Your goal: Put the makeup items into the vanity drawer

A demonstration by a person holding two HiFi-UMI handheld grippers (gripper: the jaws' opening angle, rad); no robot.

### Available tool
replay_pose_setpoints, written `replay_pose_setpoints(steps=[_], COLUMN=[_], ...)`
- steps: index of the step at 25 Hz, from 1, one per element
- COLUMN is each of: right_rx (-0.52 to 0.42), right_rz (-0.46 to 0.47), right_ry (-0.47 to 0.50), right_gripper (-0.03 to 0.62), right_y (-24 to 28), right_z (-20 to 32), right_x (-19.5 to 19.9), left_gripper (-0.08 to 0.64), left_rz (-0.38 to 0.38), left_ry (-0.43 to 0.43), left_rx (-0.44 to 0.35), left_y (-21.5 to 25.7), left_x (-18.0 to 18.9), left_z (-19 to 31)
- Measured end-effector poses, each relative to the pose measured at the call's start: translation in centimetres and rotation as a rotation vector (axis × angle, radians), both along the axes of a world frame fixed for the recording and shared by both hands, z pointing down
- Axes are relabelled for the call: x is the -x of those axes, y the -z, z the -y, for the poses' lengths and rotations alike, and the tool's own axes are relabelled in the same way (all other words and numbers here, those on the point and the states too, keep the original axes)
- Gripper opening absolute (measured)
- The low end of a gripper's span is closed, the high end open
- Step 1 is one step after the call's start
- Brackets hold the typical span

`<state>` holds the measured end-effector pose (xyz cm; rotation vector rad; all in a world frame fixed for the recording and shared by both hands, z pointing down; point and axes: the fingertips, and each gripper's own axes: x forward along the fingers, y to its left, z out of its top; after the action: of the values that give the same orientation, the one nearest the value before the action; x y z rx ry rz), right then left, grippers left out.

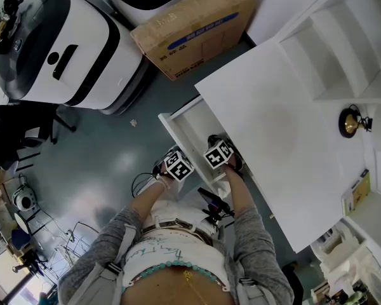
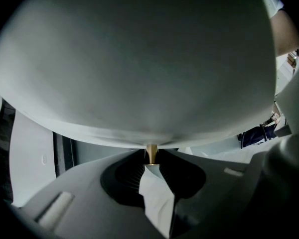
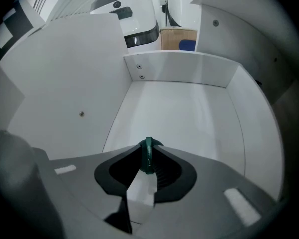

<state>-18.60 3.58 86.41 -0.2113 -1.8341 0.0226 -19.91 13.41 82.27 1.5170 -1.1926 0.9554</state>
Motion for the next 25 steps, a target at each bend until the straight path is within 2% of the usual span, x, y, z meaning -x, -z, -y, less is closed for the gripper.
replay_pose_setpoints(steps=[17,22,25], right_rx=[0.008,0.006,-0.006], right_rz=[0.043,0.060,0.078], right_ry=[-0.015,-0.015,-0.004], right_gripper=[0.141,0.097,0.092], right_y=[2.2,3.0,3.4], right_z=[-0.7,-0.6,-0.5], right_x=[-0.6,-0.8,-0.8], left_gripper=[0.095,0.095,0.095], left_rz=[-0.008,-0.006,-0.006], left_ry=[-0.001,-0.001,-0.001], left_rx=[-0.002,0.000,-0.001], left_y=[0.2,0.1,0.2], left_x=[-0.2,-0.2,-0.1], left_z=[0.0,-0.1,0.0])
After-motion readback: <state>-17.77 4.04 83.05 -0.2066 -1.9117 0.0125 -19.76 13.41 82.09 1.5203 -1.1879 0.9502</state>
